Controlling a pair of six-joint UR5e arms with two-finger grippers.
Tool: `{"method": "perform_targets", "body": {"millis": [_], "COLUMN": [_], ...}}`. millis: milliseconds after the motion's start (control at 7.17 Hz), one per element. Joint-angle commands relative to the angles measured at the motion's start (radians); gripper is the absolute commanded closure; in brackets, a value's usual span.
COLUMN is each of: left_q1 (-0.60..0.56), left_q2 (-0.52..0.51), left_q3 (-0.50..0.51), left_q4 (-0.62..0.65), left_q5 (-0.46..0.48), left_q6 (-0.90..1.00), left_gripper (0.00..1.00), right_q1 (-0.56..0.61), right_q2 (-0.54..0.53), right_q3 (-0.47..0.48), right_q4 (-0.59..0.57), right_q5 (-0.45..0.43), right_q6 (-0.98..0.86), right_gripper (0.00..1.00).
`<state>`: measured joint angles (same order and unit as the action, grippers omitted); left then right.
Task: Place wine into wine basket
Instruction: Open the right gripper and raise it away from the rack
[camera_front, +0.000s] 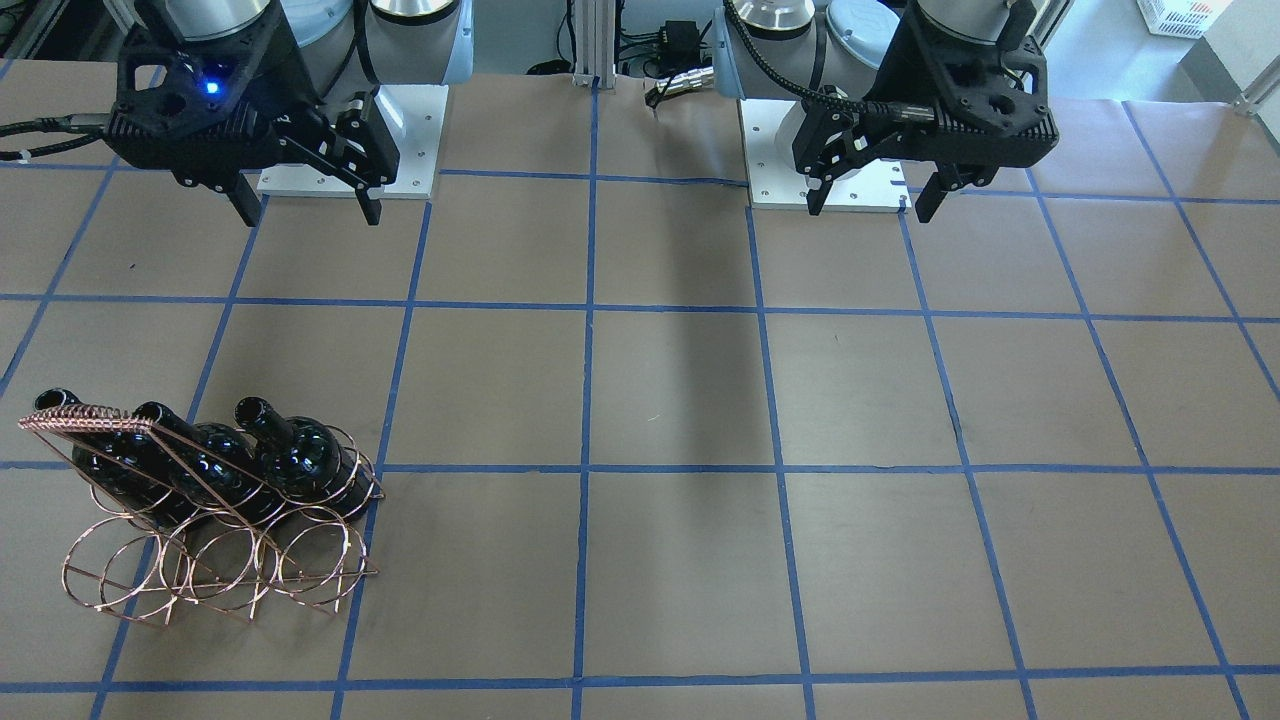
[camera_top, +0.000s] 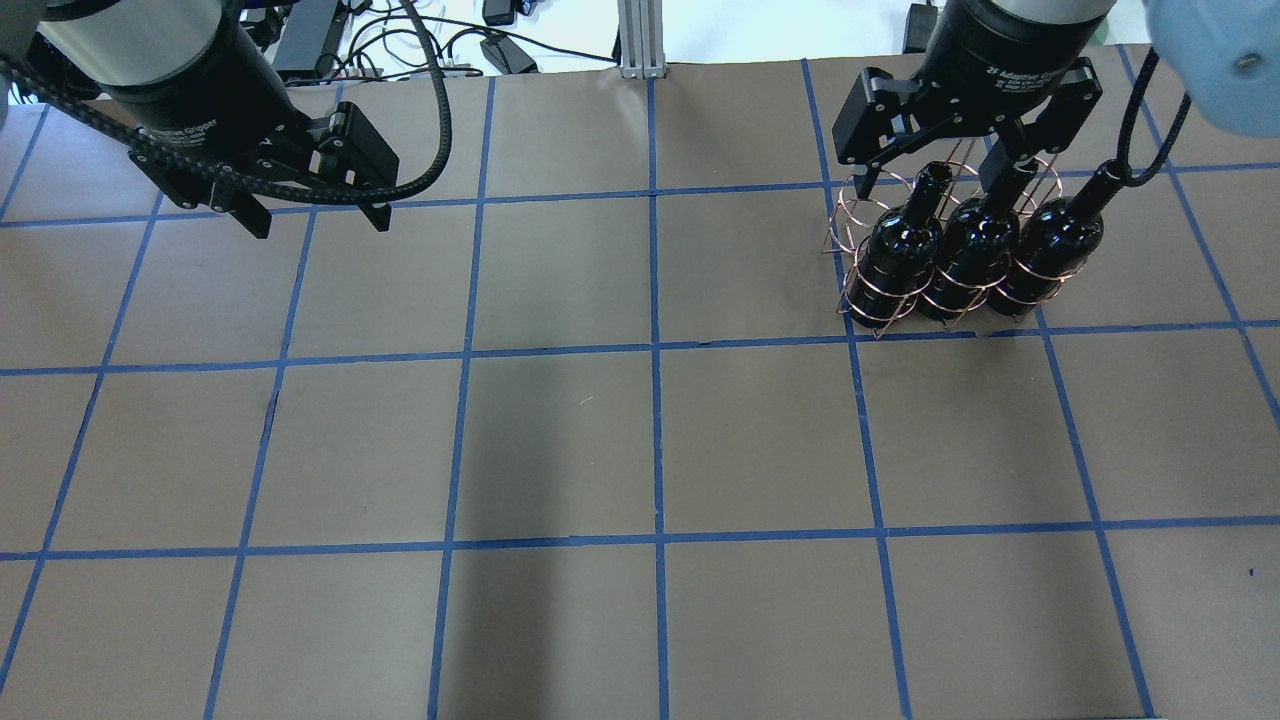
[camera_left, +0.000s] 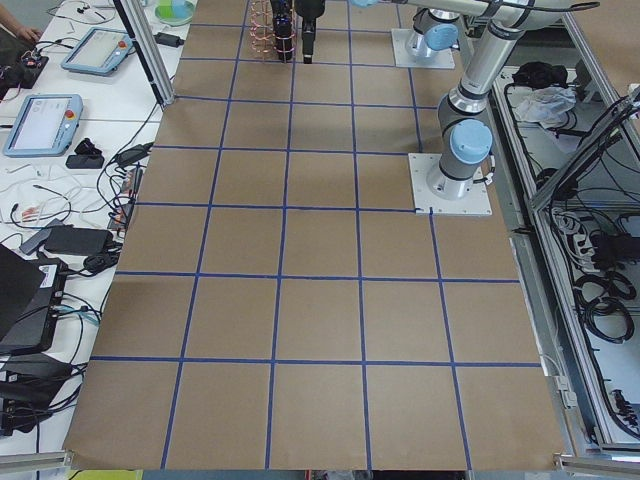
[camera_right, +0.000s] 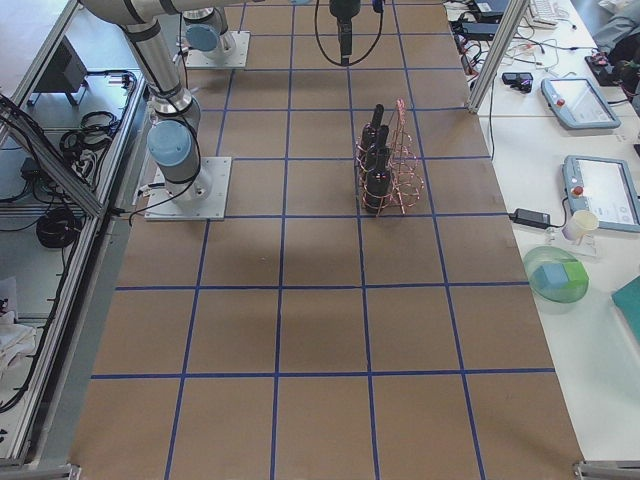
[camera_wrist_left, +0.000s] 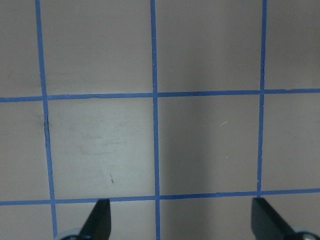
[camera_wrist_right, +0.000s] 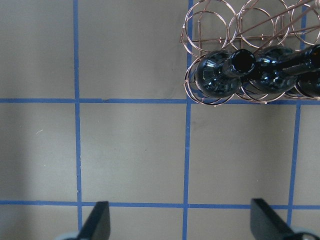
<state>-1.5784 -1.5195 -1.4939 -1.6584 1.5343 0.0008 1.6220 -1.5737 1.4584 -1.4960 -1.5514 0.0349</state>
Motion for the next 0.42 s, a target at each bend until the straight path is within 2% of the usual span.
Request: {"method": "perform_targets", "body": {"millis": [0, 279], "left_q1": [0.000, 0.000], "left_q2": [0.002, 0.004], "left_q3": [-0.002, -0.003], "left_q4": [-0.003, -0.004], "left_q5": [0.003, 0.006], "left_q6": [0.005, 0.005], "left_gripper": [0.00, 0.00], "right_q1": [-0.001, 0.001], "right_q2": [-0.002, -0.003], "right_q3": [-0.001, -0.001], "right_q4": [0.020, 0.019], "right_q5": [-0.010, -0.012], "right_q6": [0.000, 0.000], "right_gripper": [0.00, 0.00]}}
